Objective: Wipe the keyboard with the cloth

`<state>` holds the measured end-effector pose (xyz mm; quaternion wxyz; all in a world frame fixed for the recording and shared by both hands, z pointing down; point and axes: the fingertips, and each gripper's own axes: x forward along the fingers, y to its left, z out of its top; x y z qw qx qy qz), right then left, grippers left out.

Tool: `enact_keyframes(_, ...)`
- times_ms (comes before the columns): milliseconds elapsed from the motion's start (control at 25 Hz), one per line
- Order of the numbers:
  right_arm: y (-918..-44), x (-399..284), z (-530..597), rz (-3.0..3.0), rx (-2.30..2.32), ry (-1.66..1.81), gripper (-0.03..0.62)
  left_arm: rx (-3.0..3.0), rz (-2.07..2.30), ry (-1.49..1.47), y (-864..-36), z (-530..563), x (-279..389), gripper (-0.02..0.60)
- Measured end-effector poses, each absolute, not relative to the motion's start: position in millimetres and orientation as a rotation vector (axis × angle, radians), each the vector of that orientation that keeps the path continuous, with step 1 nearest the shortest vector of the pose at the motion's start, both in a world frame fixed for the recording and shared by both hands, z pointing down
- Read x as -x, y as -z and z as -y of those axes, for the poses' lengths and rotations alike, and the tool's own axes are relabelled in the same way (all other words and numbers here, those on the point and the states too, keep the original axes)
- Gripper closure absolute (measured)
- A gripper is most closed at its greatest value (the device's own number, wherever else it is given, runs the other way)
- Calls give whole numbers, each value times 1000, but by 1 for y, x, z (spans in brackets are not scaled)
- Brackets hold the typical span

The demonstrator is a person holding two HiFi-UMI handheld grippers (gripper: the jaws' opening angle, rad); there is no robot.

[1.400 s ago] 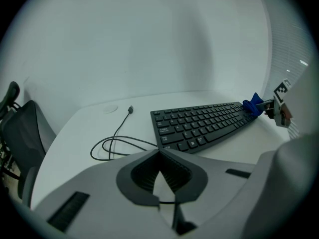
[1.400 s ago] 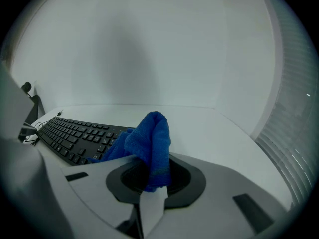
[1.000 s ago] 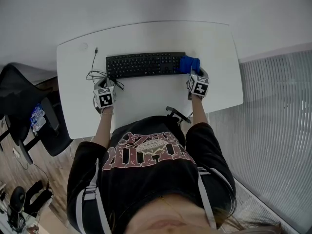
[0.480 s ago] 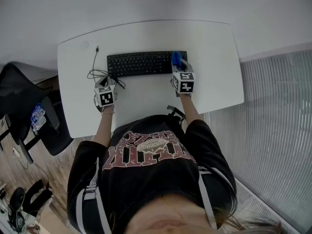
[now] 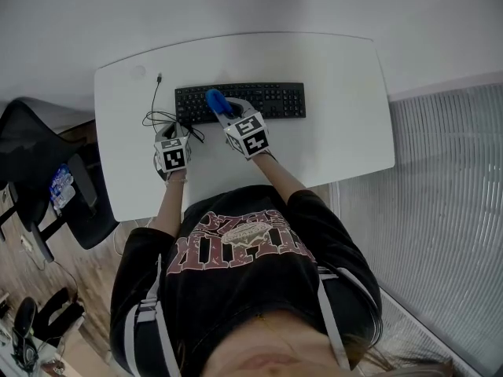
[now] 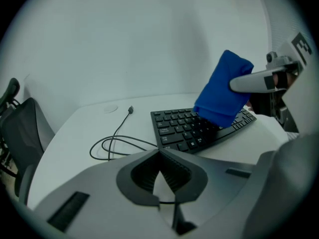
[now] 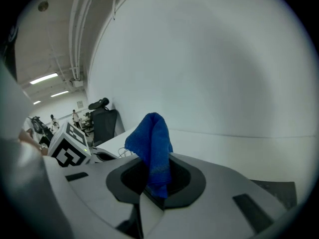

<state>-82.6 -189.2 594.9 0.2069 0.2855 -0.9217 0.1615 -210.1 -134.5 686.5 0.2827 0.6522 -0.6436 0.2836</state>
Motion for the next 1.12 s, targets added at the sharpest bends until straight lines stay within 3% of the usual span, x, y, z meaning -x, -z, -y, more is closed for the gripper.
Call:
enact_keyframes(400, -580, 178, 149, 2709, -451, -490, 530, -1744, 1716, -749, -689, 134, 209, 551)
enact_keyframes(1120, -649, 168, 148, 2475, -460, -360, 530, -1768, 1715, -756, -684, 135, 209, 551)
